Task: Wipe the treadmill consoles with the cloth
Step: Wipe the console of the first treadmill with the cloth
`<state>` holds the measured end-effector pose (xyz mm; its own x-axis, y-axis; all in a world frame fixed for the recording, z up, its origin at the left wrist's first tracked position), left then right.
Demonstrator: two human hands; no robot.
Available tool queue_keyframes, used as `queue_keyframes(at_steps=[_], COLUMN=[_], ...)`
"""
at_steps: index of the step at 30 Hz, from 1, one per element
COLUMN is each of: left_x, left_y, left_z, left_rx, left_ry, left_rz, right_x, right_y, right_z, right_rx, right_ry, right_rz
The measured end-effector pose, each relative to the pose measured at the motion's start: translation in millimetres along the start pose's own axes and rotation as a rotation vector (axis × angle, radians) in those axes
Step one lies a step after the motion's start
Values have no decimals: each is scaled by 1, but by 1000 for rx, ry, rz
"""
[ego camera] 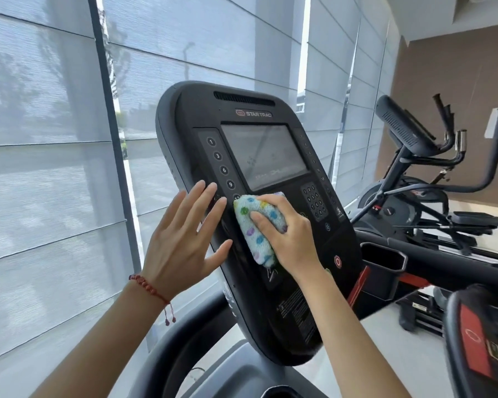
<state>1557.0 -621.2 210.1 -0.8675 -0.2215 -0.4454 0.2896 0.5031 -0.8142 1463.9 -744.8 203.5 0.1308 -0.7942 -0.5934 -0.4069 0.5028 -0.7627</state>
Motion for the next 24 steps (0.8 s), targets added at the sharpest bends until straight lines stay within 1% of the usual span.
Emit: queue_keyframes(at_steps=[2,6,8,10,13,15,18,20,22,24], left_x=[3,8,9,9,10,10,10,9,10,11], left_y=[-1,-1,0,0,-1,0,1,1,2,2], left_z=[-1,0,0,0,1,2,2,2,2,2], left_rx=[-7,-36,-48,-46,-47,-45,-38,-31,-26,-19], left_ry=[-5,-11,-5,0,4,4,20,29,36,45], left_rz=[15,44,44,38,37,35,32,31,33,32], right_x=[18,84,103,106,91,73,28,10,8,22], right_y=[-12,-37,-42,-43,-36,-24,5,16,15,5], right_z=[-13,-58,-68,-68,-62,-50,-19,-6,-5,-14], right_rx=[48,163,178,178,165,129,32,-17,-45,-32], right_ry=[49,134,145,136,111,74,9,-20,-4,11], right_rz=[61,288,342,361,355,318,151,77,64,93])
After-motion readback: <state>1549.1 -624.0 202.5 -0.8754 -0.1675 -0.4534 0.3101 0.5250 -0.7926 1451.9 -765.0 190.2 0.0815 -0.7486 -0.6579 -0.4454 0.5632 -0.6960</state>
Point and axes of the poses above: each hand's wrist, its own y-axis away from the middle knuckle, its own z-axis out of the palm, x = y × z, the point moved 8 cm from there along -y, towards the middle knuckle, and after that the axes turned 4 degrees about z, right-handed, at the moved point
